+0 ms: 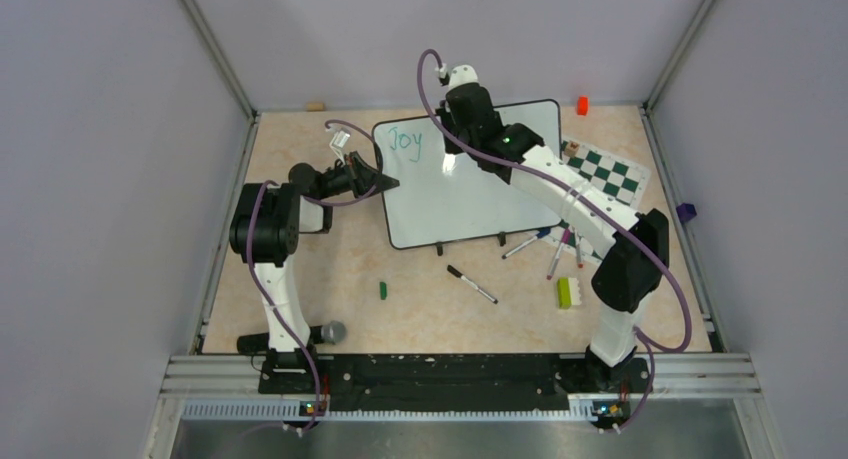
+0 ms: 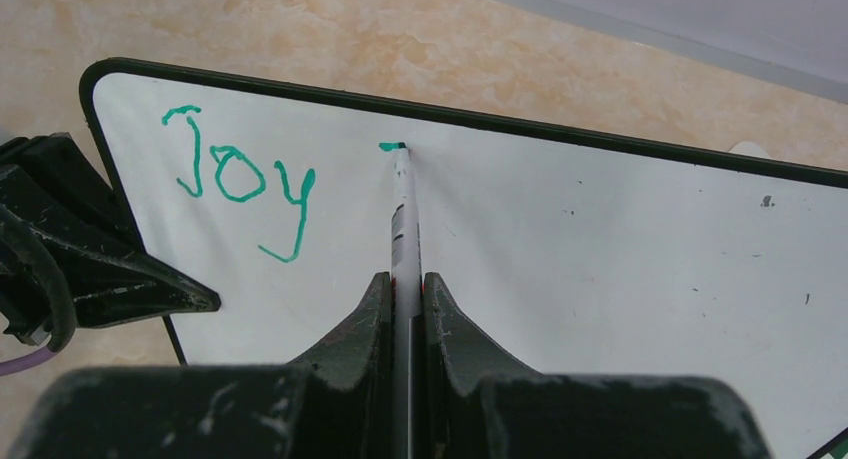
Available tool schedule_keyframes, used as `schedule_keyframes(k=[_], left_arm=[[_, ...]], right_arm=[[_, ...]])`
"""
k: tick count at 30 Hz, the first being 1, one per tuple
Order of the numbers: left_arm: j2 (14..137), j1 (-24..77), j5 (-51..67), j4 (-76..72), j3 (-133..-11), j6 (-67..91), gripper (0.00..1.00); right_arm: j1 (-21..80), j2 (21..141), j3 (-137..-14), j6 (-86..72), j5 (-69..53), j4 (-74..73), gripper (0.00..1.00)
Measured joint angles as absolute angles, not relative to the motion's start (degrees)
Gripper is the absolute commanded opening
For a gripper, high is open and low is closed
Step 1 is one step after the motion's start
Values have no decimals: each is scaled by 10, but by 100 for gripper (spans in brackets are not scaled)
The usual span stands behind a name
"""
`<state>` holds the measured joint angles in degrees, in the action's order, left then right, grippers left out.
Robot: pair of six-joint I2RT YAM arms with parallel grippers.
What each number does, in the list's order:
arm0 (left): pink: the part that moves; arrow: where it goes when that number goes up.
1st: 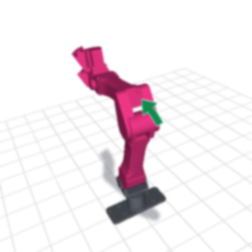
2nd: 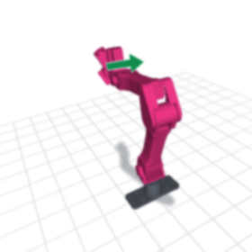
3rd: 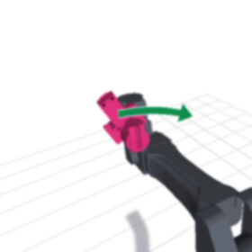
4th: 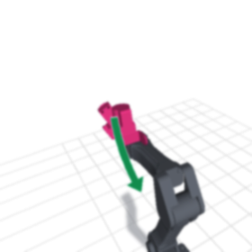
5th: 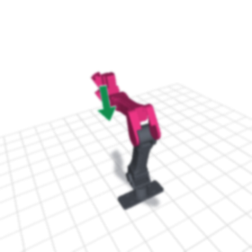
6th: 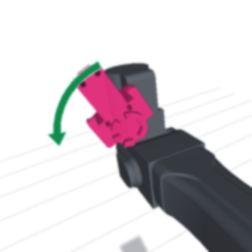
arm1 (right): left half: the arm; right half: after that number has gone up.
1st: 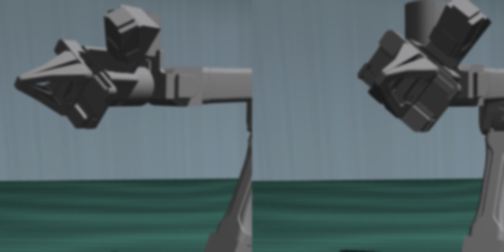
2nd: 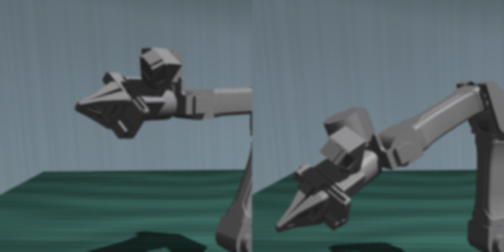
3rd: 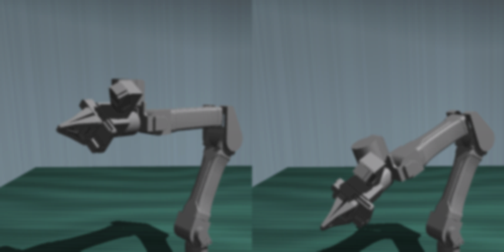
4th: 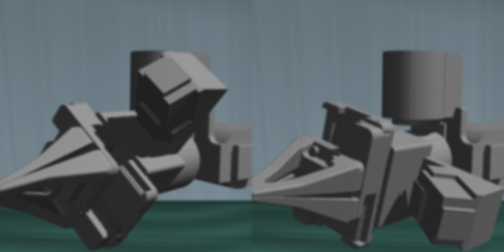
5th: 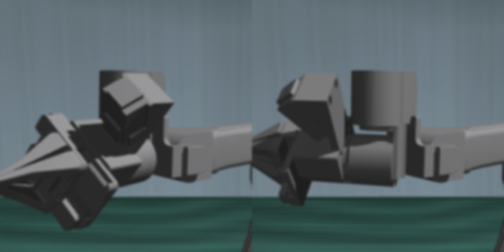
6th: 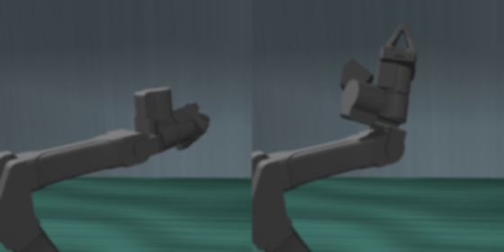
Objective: Write a sentence on the whiteboard
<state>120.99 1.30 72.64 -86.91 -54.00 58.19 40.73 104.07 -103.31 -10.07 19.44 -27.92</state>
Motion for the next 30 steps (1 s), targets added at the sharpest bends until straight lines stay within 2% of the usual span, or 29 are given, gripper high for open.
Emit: schedule_keyframes(k=[18,24,30], left_arm=[[1210,13,728,-870,-540,582,0],[1210,14,729,-874,-540,582,0],[1210,14,729,-874,-540,582,0]], right_arm=[[407,1038,-1034,-100,162,-284,0],[407,987,-979,-96,151,-267,0],[407,960,-974,-95,143,-254,0]])
